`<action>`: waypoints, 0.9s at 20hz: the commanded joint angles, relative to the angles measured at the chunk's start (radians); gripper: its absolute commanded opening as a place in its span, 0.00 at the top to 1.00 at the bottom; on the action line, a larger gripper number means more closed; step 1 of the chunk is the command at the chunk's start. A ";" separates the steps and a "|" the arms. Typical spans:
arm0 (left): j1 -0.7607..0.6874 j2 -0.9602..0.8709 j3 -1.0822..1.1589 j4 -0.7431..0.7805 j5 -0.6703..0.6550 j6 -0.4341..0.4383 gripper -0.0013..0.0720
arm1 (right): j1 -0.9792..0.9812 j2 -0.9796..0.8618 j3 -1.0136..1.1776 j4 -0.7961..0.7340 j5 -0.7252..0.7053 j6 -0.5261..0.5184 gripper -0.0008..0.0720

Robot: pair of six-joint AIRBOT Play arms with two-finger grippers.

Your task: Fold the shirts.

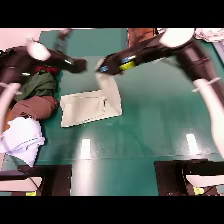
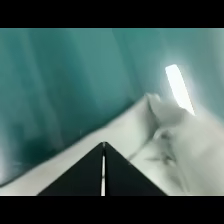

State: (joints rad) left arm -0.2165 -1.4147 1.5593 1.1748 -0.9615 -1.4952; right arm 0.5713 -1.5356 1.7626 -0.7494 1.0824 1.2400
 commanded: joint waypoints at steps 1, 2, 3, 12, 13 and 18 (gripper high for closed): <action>0.144 0.205 0.001 0.120 -0.036 0.001 0.95 | 0.212 -0.170 0.121 -0.011 -0.196 -0.061 0.60; 0.170 0.245 0.001 0.129 -0.051 0.002 0.95 | 0.232 -0.218 0.178 -0.013 -0.177 -0.060 0.52; 0.187 0.270 0.001 0.130 -0.064 0.002 0.95 | 0.233 -0.245 0.215 -0.013 -0.146 -0.059 0.52; 0.112 0.288 0.000 0.131 -0.072 0.026 0.95 | -0.150 -0.167 -0.115 -0.011 0.185 -0.037 0.67; 0.098 0.289 0.000 0.130 -0.071 0.037 0.95 | -0.204 -0.133 -0.202 -0.012 0.175 -0.037 0.67; 0.085 0.288 0.000 0.121 -0.068 0.037 0.95 | -0.396 -0.031 -0.569 0.002 -0.023 0.003 0.18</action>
State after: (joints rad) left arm -0.1215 -1.1271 1.5593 1.2999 -1.0321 -1.4643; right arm 0.2691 -1.6108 1.3735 -0.7589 1.1587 1.2236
